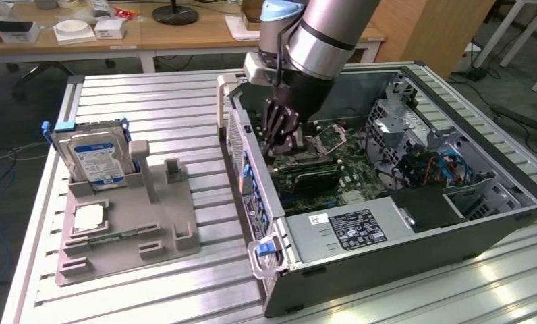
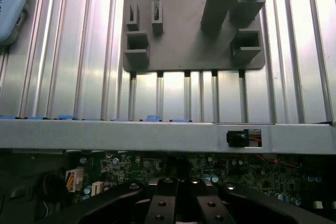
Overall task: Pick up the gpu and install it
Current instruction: 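Press down on the gpu until it lock into place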
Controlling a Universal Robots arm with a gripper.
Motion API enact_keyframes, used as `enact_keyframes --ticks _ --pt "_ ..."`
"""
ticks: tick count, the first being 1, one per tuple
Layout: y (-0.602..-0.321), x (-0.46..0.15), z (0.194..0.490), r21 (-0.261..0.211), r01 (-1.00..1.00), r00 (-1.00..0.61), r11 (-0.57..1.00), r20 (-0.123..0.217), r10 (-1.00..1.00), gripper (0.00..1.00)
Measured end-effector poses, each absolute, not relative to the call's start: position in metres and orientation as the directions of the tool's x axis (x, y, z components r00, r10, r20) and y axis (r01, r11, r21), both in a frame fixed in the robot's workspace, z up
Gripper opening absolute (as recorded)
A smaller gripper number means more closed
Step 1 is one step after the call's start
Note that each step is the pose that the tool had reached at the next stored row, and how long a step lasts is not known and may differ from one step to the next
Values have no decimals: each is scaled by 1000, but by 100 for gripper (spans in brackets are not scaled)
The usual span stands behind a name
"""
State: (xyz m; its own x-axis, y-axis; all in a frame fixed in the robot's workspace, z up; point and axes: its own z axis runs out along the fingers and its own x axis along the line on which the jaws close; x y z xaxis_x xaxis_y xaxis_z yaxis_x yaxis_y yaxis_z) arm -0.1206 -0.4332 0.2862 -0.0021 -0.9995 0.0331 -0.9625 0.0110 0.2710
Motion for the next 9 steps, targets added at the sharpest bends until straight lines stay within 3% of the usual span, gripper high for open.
enact_keyframes --ticks 9 --pt "-435 -121 286 275 -961 -2 11 33 -999 10"
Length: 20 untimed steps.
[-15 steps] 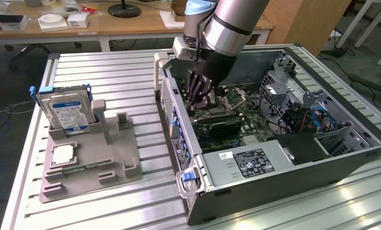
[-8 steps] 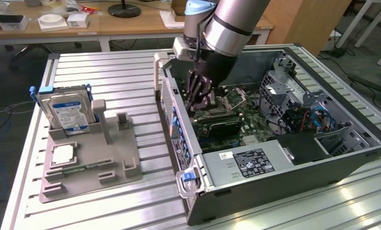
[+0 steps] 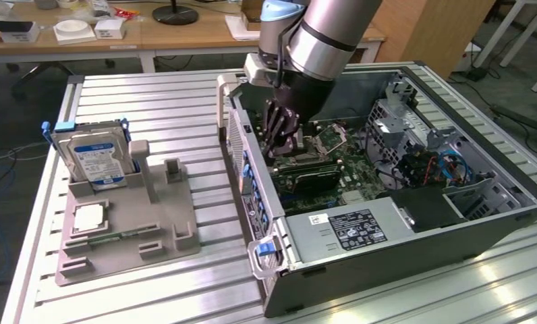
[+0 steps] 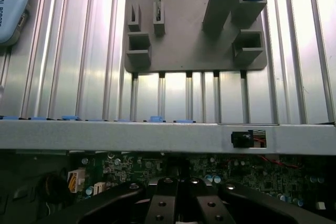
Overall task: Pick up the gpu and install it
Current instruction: 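Press down on the gpu until it lock into place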
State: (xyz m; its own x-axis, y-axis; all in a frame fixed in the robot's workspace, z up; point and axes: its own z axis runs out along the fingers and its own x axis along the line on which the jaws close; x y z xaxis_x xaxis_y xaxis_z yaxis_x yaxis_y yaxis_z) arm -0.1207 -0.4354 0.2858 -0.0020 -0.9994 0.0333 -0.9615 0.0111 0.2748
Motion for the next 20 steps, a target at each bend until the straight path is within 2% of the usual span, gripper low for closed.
enact_keyframes --ticks 15,20 --pt "-435 -98 284 362 -932 1 11 33 -999 10" --pt "-435 -92 284 436 -900 4 11 33 -999 10"
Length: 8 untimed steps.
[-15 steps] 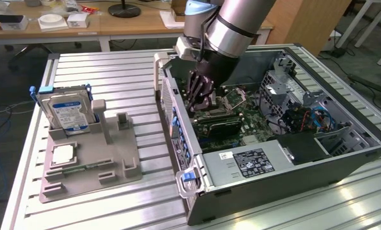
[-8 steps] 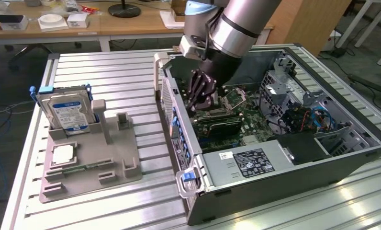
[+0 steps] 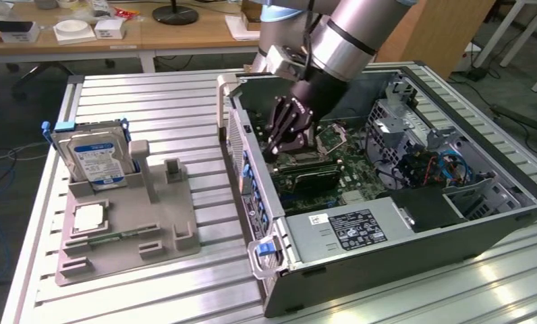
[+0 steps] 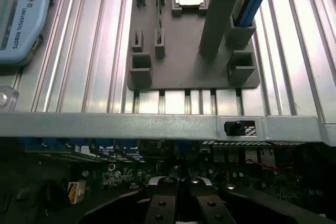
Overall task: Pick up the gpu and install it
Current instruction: 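Press down on the gpu until it lock into place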
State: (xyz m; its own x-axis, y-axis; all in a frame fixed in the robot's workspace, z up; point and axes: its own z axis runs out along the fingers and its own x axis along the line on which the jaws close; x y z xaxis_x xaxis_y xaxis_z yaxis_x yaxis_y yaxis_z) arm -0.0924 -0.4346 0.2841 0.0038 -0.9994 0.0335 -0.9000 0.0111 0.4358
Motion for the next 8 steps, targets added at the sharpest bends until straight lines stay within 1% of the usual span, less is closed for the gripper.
enact_keyframes --ticks 3,8 --pt "-435 -91 284 469 -883 6 10 33 -999 10" --pt "-438 -86 281 487 -874 9 9 33 -999 10"
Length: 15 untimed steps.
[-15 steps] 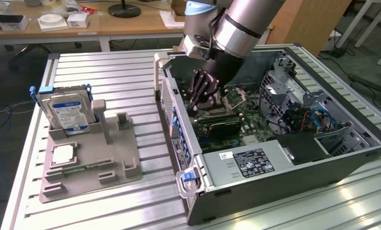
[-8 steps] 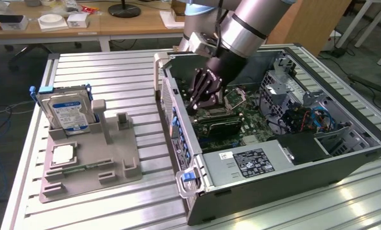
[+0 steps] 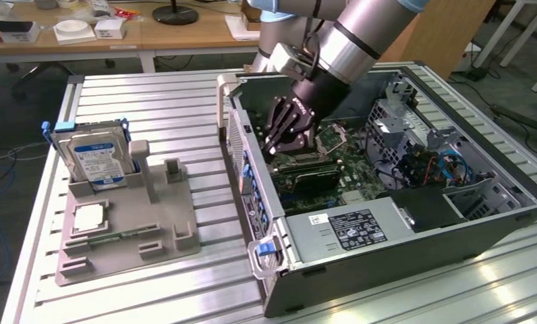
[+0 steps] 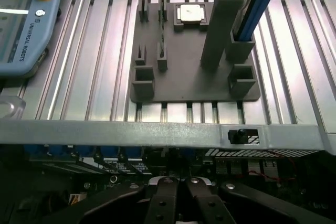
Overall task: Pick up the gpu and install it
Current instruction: 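Press down on the gpu until it lock into place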
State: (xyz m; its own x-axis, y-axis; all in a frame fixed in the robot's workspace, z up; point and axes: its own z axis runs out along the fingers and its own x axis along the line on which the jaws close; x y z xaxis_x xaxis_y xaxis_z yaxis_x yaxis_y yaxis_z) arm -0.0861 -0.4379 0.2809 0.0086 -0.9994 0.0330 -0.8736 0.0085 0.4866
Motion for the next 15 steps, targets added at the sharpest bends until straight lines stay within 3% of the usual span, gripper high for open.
enact_keyframes --ticks 15 --pt "-441 -78 265 524 -851 10 7 29 -1000 10"
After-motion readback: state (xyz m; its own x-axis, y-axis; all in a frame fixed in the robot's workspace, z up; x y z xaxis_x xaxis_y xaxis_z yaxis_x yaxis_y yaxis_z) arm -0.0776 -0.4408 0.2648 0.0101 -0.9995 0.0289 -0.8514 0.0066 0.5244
